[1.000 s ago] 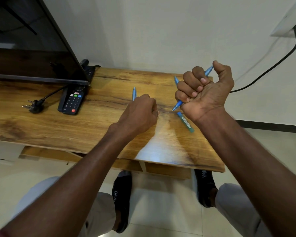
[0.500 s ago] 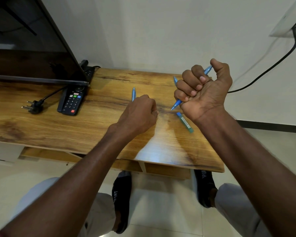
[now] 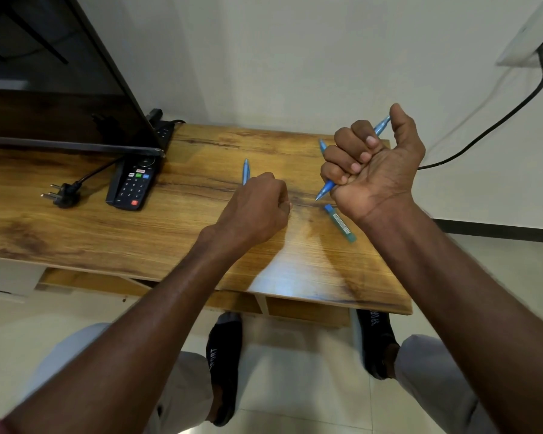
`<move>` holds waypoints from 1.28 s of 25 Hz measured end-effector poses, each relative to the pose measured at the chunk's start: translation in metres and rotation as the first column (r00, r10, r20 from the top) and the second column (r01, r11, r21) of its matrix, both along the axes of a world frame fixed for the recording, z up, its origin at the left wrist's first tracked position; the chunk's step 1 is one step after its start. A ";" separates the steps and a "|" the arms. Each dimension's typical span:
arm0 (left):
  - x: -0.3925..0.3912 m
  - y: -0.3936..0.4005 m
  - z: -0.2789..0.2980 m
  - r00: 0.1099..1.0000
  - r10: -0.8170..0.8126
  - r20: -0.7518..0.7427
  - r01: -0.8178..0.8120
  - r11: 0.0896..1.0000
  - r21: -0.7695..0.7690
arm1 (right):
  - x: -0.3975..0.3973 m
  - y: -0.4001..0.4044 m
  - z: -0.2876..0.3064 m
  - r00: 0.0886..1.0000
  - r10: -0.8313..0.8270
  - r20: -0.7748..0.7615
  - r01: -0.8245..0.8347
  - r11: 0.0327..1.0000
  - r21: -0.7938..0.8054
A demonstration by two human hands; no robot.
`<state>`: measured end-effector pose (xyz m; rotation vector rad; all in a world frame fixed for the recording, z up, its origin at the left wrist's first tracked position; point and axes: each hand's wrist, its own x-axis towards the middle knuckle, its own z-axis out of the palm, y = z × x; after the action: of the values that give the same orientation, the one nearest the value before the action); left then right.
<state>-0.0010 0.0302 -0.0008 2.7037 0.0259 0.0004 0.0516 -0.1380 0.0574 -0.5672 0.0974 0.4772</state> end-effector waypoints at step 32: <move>-0.003 -0.014 0.024 0.942 -0.306 -0.140 -0.079 0.203 -0.976 | 0.014 -0.018 -0.001 0.980 -0.142 -0.136 0.158 0.981 0.115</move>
<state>-0.0037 0.0163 0.0227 1.3129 -0.0698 -0.3722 0.0653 -0.1565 0.0560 -0.4024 0.2290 0.3689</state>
